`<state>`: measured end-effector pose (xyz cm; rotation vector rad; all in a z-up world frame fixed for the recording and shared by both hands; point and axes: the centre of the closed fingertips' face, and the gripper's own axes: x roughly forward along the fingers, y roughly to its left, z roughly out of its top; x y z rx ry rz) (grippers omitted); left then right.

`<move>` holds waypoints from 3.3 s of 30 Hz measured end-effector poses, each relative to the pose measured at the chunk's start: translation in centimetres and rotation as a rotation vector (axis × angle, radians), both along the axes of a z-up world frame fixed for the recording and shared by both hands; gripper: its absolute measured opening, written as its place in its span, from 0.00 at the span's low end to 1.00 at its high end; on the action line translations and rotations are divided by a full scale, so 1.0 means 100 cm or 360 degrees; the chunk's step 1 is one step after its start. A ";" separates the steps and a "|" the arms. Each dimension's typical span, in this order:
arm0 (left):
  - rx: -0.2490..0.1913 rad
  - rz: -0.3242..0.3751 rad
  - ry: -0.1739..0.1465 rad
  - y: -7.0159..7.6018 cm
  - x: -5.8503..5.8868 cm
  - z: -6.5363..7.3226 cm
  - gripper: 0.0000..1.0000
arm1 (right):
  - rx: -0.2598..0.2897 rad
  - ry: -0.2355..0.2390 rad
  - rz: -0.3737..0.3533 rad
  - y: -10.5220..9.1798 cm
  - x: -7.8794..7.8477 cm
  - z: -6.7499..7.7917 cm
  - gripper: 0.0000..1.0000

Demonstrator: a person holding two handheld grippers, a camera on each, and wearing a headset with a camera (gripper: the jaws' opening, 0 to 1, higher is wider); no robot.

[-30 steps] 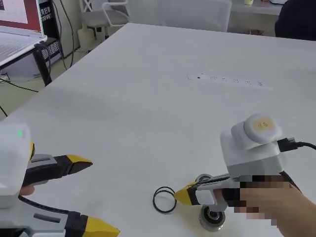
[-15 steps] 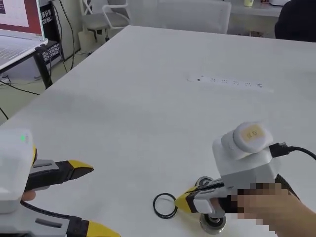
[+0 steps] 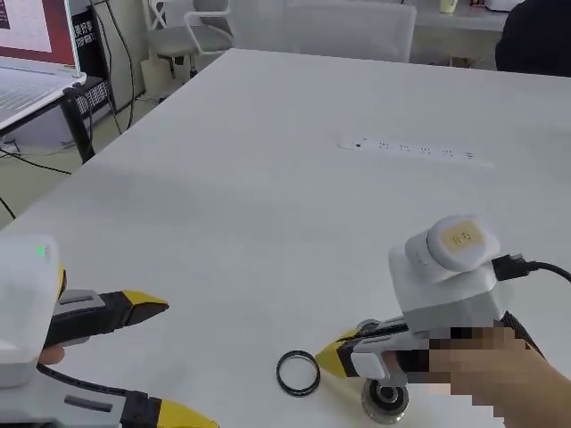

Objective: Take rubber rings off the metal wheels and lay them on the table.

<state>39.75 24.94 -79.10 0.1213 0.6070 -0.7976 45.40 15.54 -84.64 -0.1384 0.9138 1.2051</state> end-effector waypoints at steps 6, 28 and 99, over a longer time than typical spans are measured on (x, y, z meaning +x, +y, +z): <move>0.0003 0.0006 -0.0002 0.000 0.000 0.000 0.81 | 0.0056 -0.0028 -0.0013 0.003 0.002 0.014 0.02; 0.0009 0.0008 -0.0005 0.001 0.000 0.001 0.81 | 0.0167 -0.0145 0.0003 0.006 0.004 0.052 0.17; 0.0087 -0.0151 -0.0134 -0.010 0.009 0.024 0.82 | 0.0321 -0.0335 -0.0491 -0.101 0.064 0.097 0.35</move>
